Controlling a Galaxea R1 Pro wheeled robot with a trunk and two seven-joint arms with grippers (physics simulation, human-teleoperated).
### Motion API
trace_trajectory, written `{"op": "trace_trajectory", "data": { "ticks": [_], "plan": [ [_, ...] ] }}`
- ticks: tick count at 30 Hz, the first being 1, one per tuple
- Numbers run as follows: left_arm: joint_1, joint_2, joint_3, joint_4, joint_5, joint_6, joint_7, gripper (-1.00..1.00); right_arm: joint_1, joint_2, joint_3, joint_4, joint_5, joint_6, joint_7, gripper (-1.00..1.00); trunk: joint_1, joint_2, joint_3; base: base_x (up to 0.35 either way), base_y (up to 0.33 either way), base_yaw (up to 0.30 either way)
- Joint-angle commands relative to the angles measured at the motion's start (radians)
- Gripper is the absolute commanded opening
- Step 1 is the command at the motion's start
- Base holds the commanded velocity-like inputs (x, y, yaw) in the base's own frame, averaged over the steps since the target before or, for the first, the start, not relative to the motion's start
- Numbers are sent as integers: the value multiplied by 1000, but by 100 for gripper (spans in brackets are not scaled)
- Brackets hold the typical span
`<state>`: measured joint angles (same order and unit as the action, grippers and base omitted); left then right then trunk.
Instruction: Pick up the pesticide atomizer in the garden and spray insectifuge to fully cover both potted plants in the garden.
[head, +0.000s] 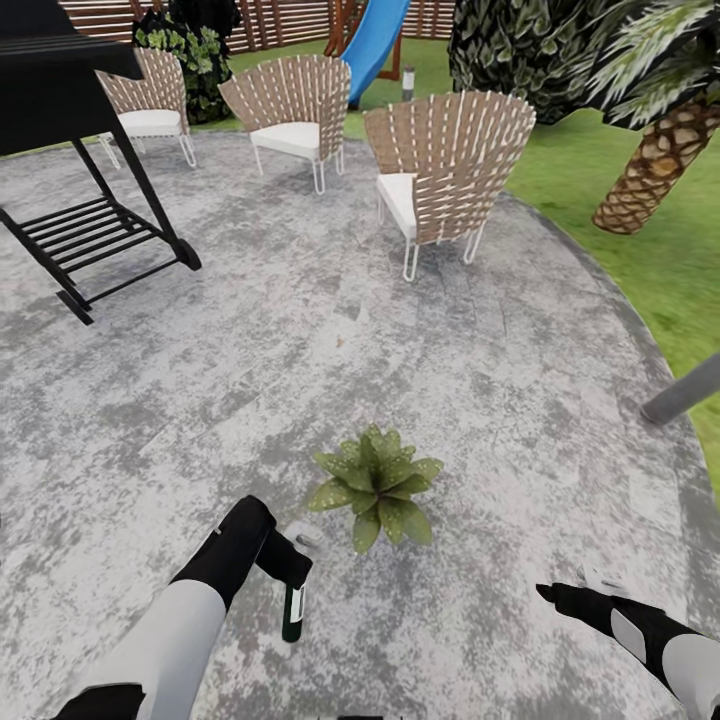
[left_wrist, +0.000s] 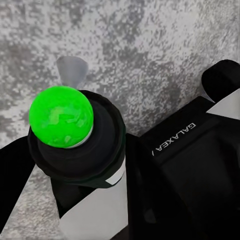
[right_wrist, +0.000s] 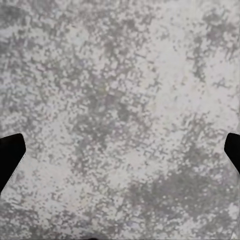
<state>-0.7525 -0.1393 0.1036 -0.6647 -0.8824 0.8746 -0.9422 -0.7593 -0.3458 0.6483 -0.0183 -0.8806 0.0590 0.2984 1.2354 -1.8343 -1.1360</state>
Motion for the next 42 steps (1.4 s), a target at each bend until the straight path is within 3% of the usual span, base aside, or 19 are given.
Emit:
{"op": "trace_trajectory", "data": {
  "ticks": [1, 15, 28, 42],
  "plan": [
    [-1, -2, 7, -1, -10, 4, -9, -100, 0, -1, 7, -2, -11, 5, 2, 100, 0, 0, -2, 183, -198, 202],
    [-1, -4, 5, -1, -10, 4, -10, -100, 0, -1, 7, -2, -11, 5, 2, 100, 0, 0, -7, 90, -280, 99],
    [-1, -5, 5, 0, -10, 4, -10, -100, 0, -1, 7, -2, -11, 5, 2, 100, 0, 0, -12, 0, -42, 230],
    [-1, -6, 4, 0, -10, 4, -10, -100, 0, -1, 7, -2, -11, 5, 2, 100, 0, 0, -12, 0, -322, 55]
  ]
}}
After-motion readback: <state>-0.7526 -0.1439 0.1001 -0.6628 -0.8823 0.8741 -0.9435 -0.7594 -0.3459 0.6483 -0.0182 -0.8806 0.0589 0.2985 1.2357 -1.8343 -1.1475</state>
